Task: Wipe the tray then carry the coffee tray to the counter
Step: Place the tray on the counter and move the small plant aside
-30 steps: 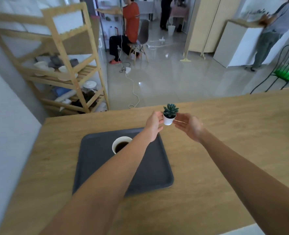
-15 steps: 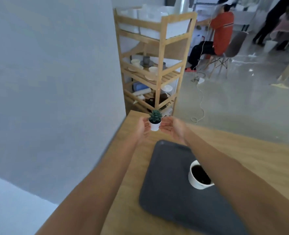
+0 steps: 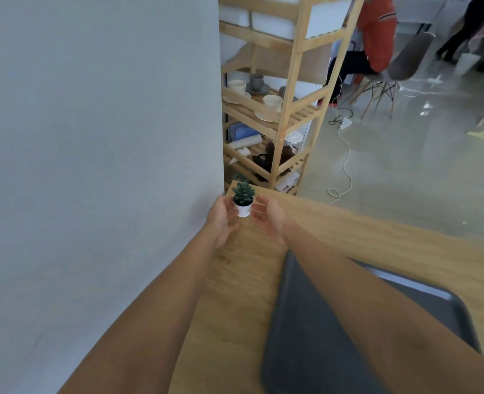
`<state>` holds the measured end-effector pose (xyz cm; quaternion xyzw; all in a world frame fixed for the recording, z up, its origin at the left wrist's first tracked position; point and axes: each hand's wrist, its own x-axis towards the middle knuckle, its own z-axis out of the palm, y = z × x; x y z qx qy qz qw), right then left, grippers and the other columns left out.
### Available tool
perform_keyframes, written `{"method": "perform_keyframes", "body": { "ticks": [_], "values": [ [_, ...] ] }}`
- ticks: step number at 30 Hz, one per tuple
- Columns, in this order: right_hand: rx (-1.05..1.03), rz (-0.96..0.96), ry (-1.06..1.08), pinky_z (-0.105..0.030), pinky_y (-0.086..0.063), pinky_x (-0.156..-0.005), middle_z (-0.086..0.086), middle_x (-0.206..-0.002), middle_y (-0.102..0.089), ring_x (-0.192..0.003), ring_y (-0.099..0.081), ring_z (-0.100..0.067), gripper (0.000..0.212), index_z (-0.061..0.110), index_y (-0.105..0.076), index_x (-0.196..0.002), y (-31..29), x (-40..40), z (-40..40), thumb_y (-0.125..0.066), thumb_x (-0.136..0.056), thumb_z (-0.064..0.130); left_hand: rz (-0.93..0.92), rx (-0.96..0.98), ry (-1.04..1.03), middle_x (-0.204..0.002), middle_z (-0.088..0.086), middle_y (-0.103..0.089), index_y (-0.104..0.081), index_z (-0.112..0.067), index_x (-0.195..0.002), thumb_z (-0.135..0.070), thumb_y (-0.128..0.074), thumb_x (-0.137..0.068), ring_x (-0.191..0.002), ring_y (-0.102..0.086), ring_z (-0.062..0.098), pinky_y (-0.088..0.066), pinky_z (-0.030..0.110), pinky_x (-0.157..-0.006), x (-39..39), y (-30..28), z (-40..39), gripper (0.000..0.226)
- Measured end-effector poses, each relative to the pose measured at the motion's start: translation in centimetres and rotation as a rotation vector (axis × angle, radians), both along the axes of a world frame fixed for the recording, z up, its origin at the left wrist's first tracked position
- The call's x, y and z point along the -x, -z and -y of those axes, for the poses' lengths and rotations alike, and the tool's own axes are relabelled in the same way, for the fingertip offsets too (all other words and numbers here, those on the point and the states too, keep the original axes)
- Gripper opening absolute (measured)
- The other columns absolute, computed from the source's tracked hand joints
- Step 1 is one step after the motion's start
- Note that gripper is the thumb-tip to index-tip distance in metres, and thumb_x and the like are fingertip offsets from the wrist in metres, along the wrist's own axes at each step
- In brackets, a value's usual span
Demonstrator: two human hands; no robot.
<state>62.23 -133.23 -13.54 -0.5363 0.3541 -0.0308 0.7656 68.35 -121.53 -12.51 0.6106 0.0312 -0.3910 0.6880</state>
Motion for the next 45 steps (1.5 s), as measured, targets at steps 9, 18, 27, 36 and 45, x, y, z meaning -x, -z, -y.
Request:
{"method": "perform_keyframes", "body": {
  "ticks": [9, 18, 27, 36, 45],
  "values": [
    [0.074, 0.018, -0.045, -0.043, -0.023, -0.118, -0.003, -0.160, -0.020, -0.147, -0.018, -0.020, 0.054, 0.012, -0.022, -0.150, -3.0, 3.2, -0.8, -0.035, -0.100, 0.031, 0.093, -0.108, -0.008, -0.102, -0.002, -0.062, -0.058, -0.021, -0.109, -0.032, -0.031, -0.100, -0.093, -0.056, 0.012, -0.043, 0.027, -0.082, 3.4, -1.5, -0.4, 0.031],
    [0.317, 0.122, 0.082, -0.033, -0.034, -0.108, -0.002, -0.144, -0.045, -0.135, -0.040, -0.018, 0.045, 0.011, -0.044, -0.139, -9.8, 15.9, 0.5, -0.044, -0.097, 0.027, 0.692, -0.359, 0.215, -0.139, 0.004, -0.053, -0.052, -0.017, -0.134, -0.045, -0.034, -0.096, -0.129, -0.049, 0.025, -0.039, 0.041, -0.110, 12.3, -3.3, -5.6, 0.051],
    [0.737, -0.029, 0.268, -0.026, -0.023, -0.112, -0.002, -0.148, -0.045, -0.140, -0.036, -0.019, 0.045, 0.016, -0.043, -0.143, -7.7, 36.9, -5.4, -0.040, -0.099, 0.025, 1.029, -0.543, 0.349, -0.160, 0.001, -0.024, -0.031, -0.014, -0.150, -0.034, -0.030, -0.101, -0.148, -0.018, 0.018, -0.005, 0.033, -0.122, 28.4, -1.8, -10.1, 0.053],
    [1.279, -0.543, -0.126, -0.045, -0.009, -0.120, -0.012, -0.161, -0.013, -0.149, -0.009, -0.029, 0.071, 0.004, -0.016, -0.150, 5.9, 48.3, -13.2, -0.012, -0.093, 0.045, 1.345, -0.746, 0.826, -0.164, -0.001, 0.004, -0.011, -0.018, -0.154, -0.043, -0.018, -0.097, -0.151, 0.004, 0.019, -0.010, 0.049, -0.120, 38.6, 7.1, -14.1, 0.063],
    [1.379, -0.624, -0.158, -0.047, -0.013, -0.119, -0.013, -0.161, -0.012, -0.149, -0.014, -0.027, 0.070, 0.004, -0.015, -0.151, 7.7, 48.4, -15.0, -0.008, -0.096, 0.048, 1.456, -0.827, 0.782, -0.164, 0.000, -0.002, -0.014, -0.019, -0.154, -0.045, -0.018, -0.097, -0.151, -0.005, 0.021, -0.008, 0.050, -0.120, 39.8, 7.7, -15.5, 0.063]
  ]
}}
